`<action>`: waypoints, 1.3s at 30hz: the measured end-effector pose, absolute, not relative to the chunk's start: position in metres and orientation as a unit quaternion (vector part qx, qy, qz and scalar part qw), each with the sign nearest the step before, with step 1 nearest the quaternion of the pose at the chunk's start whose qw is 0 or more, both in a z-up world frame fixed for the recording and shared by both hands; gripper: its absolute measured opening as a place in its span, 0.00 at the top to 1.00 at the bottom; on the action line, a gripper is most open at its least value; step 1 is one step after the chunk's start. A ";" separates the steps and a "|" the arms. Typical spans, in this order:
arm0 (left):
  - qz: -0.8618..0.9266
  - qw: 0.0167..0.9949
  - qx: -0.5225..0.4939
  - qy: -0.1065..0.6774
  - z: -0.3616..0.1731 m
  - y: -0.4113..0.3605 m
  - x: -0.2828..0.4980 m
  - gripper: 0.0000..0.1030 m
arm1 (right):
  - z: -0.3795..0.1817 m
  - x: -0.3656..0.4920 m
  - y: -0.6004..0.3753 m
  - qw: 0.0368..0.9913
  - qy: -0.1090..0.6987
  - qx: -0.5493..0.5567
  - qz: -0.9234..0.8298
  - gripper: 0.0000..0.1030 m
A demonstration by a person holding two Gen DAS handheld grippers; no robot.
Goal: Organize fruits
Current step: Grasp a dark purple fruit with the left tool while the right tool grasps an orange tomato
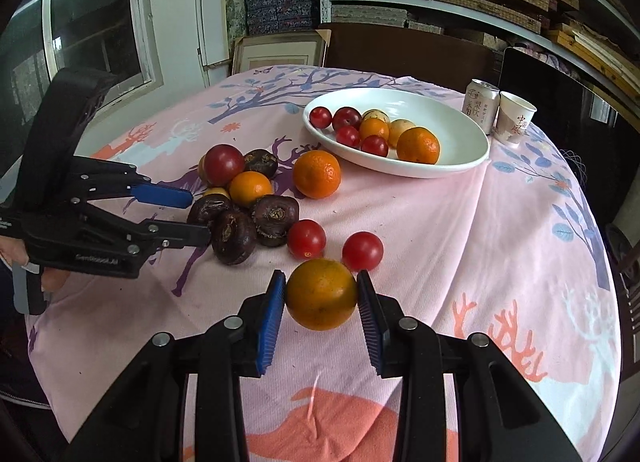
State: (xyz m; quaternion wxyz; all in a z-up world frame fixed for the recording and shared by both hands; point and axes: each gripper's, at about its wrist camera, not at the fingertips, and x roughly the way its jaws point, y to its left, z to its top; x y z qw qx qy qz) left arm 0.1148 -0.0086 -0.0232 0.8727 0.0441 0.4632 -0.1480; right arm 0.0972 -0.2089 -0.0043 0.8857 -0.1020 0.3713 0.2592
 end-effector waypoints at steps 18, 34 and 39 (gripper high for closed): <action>-0.153 0.887 0.048 0.432 -0.001 -0.004 0.106 0.87 | 0.004 0.090 -0.219 0.891 0.364 -0.070 0.260 0.64; -0.143 0.871 0.063 0.466 -0.026 -0.011 0.113 0.54 | 0.000 0.091 -0.225 0.890 0.369 -0.057 0.262 0.64; -0.141 0.866 0.027 0.479 -0.034 -0.005 0.122 0.60 | -0.003 0.093 -0.225 0.888 0.373 -0.054 0.262 0.64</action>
